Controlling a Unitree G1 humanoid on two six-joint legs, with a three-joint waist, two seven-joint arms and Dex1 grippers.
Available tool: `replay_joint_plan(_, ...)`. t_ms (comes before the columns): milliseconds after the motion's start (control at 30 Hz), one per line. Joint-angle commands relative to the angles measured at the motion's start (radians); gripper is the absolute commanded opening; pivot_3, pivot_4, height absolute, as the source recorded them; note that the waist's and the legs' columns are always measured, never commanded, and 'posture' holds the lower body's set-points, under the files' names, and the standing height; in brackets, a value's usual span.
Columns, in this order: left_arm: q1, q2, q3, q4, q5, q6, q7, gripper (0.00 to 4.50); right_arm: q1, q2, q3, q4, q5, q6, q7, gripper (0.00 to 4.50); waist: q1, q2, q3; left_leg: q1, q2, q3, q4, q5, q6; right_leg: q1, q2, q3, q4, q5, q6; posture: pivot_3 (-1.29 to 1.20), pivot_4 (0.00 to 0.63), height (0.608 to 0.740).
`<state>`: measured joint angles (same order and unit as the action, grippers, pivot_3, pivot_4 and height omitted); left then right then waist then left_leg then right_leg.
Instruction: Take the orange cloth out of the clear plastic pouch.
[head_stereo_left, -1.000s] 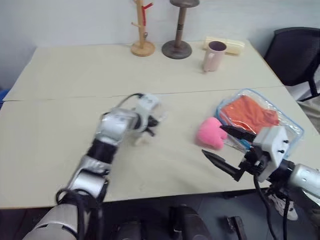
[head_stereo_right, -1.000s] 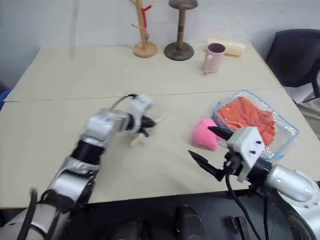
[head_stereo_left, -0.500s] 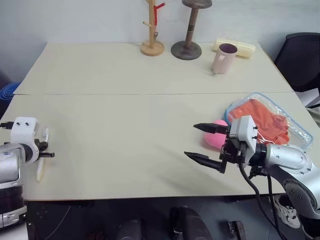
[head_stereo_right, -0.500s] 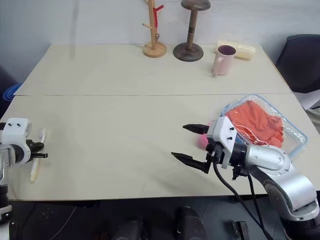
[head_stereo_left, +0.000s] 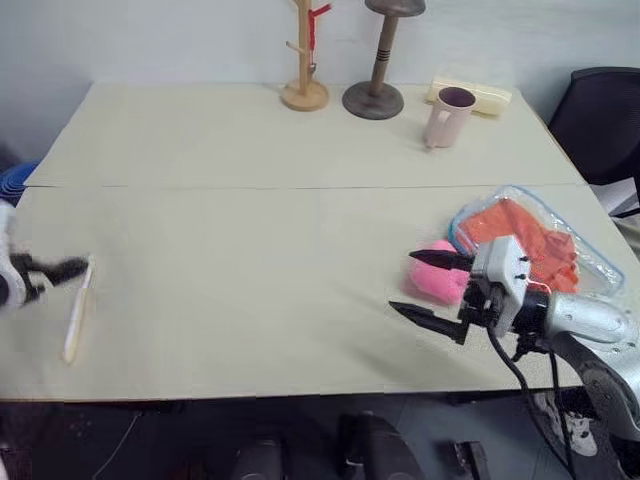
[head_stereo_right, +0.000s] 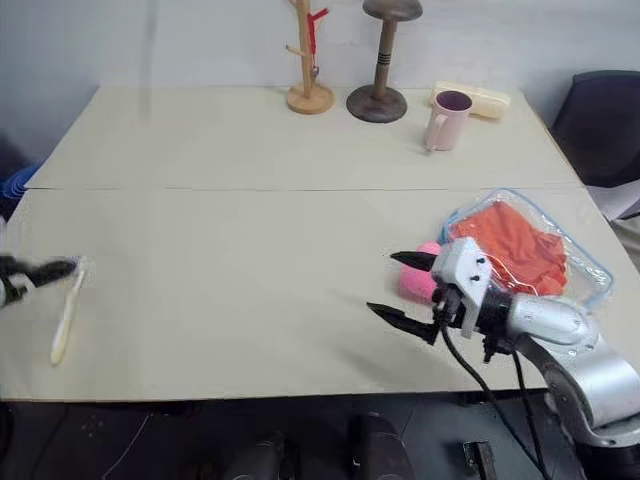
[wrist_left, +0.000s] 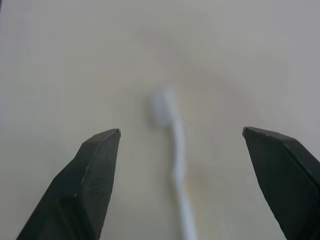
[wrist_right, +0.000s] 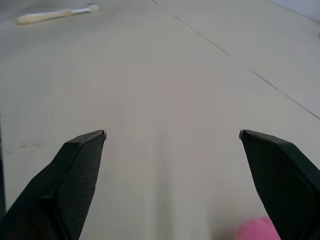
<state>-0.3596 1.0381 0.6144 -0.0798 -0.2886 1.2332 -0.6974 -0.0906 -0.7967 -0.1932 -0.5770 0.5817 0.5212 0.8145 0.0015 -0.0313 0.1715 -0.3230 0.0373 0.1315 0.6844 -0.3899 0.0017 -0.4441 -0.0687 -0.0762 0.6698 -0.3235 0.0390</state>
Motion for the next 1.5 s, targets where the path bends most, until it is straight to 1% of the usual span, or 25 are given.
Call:
replay_joint_plan(33, -0.045, 0.052, -0.008, -0.164, -0.199, -0.052, -0.206, 4.06, 0.035, -0.044, -0.098, 0.022, -0.054, -0.040, -0.008, 4.50, -0.002, 0.001, 0.000, 0.000, -0.001, 0.000, 0.000, 0.000, 0.000, 0.000, -0.001, 0.000, 0.000, 0.000, 0.000, 0.00, 0.150, 0.740)
replay_joint_plan(100, -0.089, 0.049, -0.102, -0.295, -0.328, -0.094, -0.319, 4.06, 0.062, -0.081, -0.134, 0.077, -0.130, -0.062, -0.023, 4.50, -0.001, 0.003, 0.000, 0.001, -0.005, -0.001, -0.001, 0.000, 0.000, 0.001, -0.003, 0.000, 0.000, 0.000, 0.000, 0.00, 0.150, 0.740)
replay_joint_plan(133, -0.102, 0.039, -0.168, -0.357, -0.365, -0.130, -0.359, 4.06, 0.071, -0.104, -0.139, 0.114, -0.178, -0.065, -0.042, 4.50, -0.001, 0.003, 0.000, 0.000, -0.005, -0.001, -0.001, 0.000, 0.000, 0.001, -0.004, 0.000, 0.000, 0.000, 0.000, 0.00, 0.150, 0.740)
replay_joint_plan(200, -0.129, 0.011, -0.297, -0.431, -0.391, -0.209, -0.412, 4.06, 0.082, -0.144, -0.125, 0.188, -0.267, -0.076, -0.071, 4.50, -0.003, 0.003, 0.000, 0.000, -0.006, -0.001, 0.000, 0.000, 0.001, 0.001, -0.004, 0.000, 0.001, 0.000, 0.000, 0.00, 0.150, 0.740)
replay_joint_plan(300, -0.178, -0.020, -0.446, -0.462, -0.380, -0.312, -0.458, 4.06, 0.065, -0.155, -0.098, 0.274, -0.347, -0.066, -0.128, 4.50, -0.012, 0.003, 0.001, 0.000, -0.005, 0.001, 0.000, 0.000, 0.000, 0.001, -0.002, 0.001, 0.001, 0.000, 0.000, 0.00, 0.150, 0.740)
replay_joint_plan(400, -0.230, -0.052, -0.574, -0.444, -0.334, -0.421, -0.502, 4.06, 0.034, -0.150, -0.052, 0.354, -0.427, -0.055, -0.180, 4.50, -0.025, 0.004, 0.001, 0.001, -0.004, 0.001, 0.000, 0.002, -0.003, 0.001, 0.002, 0.003, 0.003, 0.000, 0.000, 0.00, 0.150, 0.740)
replay_joint_plan(533, -0.287, -0.081, -0.657, -0.377, -0.278, -0.531, -0.530, 4.06, -0.003, -0.139, 0.020, 0.448, -0.499, -0.102, -0.190, 4.50, -0.032, 0.005, 0.002, 0.003, -0.003, 0.003, 0.000, 0.002, -0.003, 0.001, 0.004, 0.007, 0.004, 0.000, 0.000, 0.00, 0.150, 0.740)
replay_joint_plan(633, -0.328, -0.108, -0.685, -0.326, -0.248, -0.570, -0.522, 4.09, -0.035, -0.131, 0.057, 0.514, -0.540, -0.137, -0.205, 3.93, -0.031, 0.006, 0.002, 0.004, -0.003, 0.003, 0.000, 0.002, -0.003, 0.001, 0.006, 0.010, 0.004, 0.000, 0.000, 0.00, 0.150, 0.740)
replay_joint_plan(667, -0.336, -0.115, -0.688, -0.315, -0.244, -0.577, -0.519, 4.09, -0.043, -0.128, 0.066, 0.530, -0.546, -0.144, -0.202, 3.55, -0.030, 0.006, 0.002, 0.004, -0.003, 0.003, 0.000, 0.002, -0.003, 0.001, 0.006, 0.010, 0.004, 0.000, 0.000, 0.00, 0.150, 0.740)
replay_joint_plan(700, -0.341, -0.119, -0.690, -0.308, -0.241, -0.582, -0.519, 4.09, -0.050, -0.126, 0.072, 0.542, -0.550, -0.149, -0.200, 3.29, -0.029, 0.006, 0.002, 0.004, -0.003, 0.003, 0.000, 0.002, -0.003, 0.001, 0.006, 0.010, 0.004, 0.000, 0.000, 0.00, 0.150, 0.740)
replay_joint_plan(733, -0.345, -0.123, -0.691, -0.303, -0.237, -0.587, -0.517, 4.09, -0.055, -0.124, 0.075, 0.551, -0.555, -0.156, -0.200, 2.89, -0.029, 0.006, 0.002, 0.004, -0.003, 0.003, 0.000, 0.002, -0.003, 0.001, 0.006, 0.010, 0.004, 0.000, 0.000, 0.00, 0.150, 0.740)
replay_joint_plan(833, -0.347, -0.126, -0.692, -0.298, -0.226, -0.598, -0.509, 4.09, -0.072, -0.114, 0.085, 0.553, -0.565, -0.158, -0.201, 1.87, -0.029, 0.006, 0.002, 0.003, -0.002, 0.002, 0.000, 0.002, -0.003, 0.001, 0.006, 0.010, 0.003, 0.000, 0.000, 0.00, 0.150, 0.740)
replay_joint_plan(967, -0.329, -0.121, -0.679, -0.310, -0.221, -0.599, -0.496, 4.09, -0.092, -0.105, 0.097, 0.527, -0.569, -0.153, -0.179, 0.59, -0.031, 0.006, 0.002, 0.004, -0.002, 0.002, 0.000, 0.002, -0.003, 0.001, 0.006, 0.010, 0.004, 0.000, 0.000, 0.00, 0.150, 0.740)
replay_joint_plan(1033, -0.317, -0.115, -0.672, -0.321, -0.224, -0.598, -0.493, 4.09, -0.109, -0.104, 0.107, 0.517, -0.572, -0.158, -0.166, 0.02, -0.033, 0.006, 0.002, 0.004, -0.002, 0.002, 0.000, 0.002, -0.003, 0.001, 0.007, 0.010, 0.004, 0.000, 0.000, 0.00, 0.150, 0.740)
replay_joint_plan(1133, -0.300, -0.104, -0.658, -0.333, -0.230, -0.596, -0.491, 4.09, -0.170, -0.095, 0.145, 0.515, -0.572, -0.205, -0.130, 0.02, -0.037, 0.006, 0.002, 0.004, -0.001, 0.003, 0.000, 0.002, -0.003, 0.001, 0.007, 0.010, 0.004, 0.000, 0.000, 0.00, 0.150, 0.740)
replay_joint_plan(1233, -0.284, -0.092, -0.640, -0.338, -0.235, -0.594, -0.491, 4.09, -0.275, -0.063, 0.218, 0.541, -0.572, -0.351, -0.053, 0.02, -0.040, 0.007, 0.003, 0.004, -0.001, 0.003, 0.000, 0.002, -0.003, 0.001, 0.007, 0.011, 0.004, 0.000, 0.000, 0.00, 0.150, 0.740)
replay_joint_plan(1333, -0.269, -0.081, -0.615, -0.343, -0.248, -0.585, -0.492, 4.09, -0.412, -0.007, 0.304, 0.599, -0.580, -0.459, 0.026, 0.02, -0.046, 0.010, 0.005, 0.005, -0.001, 0.004, 0.000, 0.002, -0.003, 0.000, 0.008, 0.011, 0.005, 0.000, 0.000, 0.00, 0.150, 0.740)
replay_joint_plan(1400, -0.260, -0.075, -0.603, -0.347, -0.254, -0.582, -0.490, 4.09, -0.482, 0.032, 0.348, 0.645, -0.576, -0.520, 0.078, 0.02, -0.043, 0.012, 0.006, 0.004, -0.001, 0.004, 0.000, 0.002, -0.003, 0.000, 0.008, 0.011, 0.005, 0.000, 0.000, 0.00, 0.150, 0.740)
replay_joint_plan(1500, -0.244, -0.068, -0.583, -0.363, -0.268, -0.571, -0.484, 4.09, -0.570, 0.110, 0.418, 0.712, -0.577, -0.590, 0.142, 0.02, -0.036, 0.012, 0.006, 0.003, -0.001, 0.003, 0.000, 0.002, -0.003, -0.001, 0.008, 0.010, 0.004, 0.000, 0.000, 0.00, 0.150, 0.740)
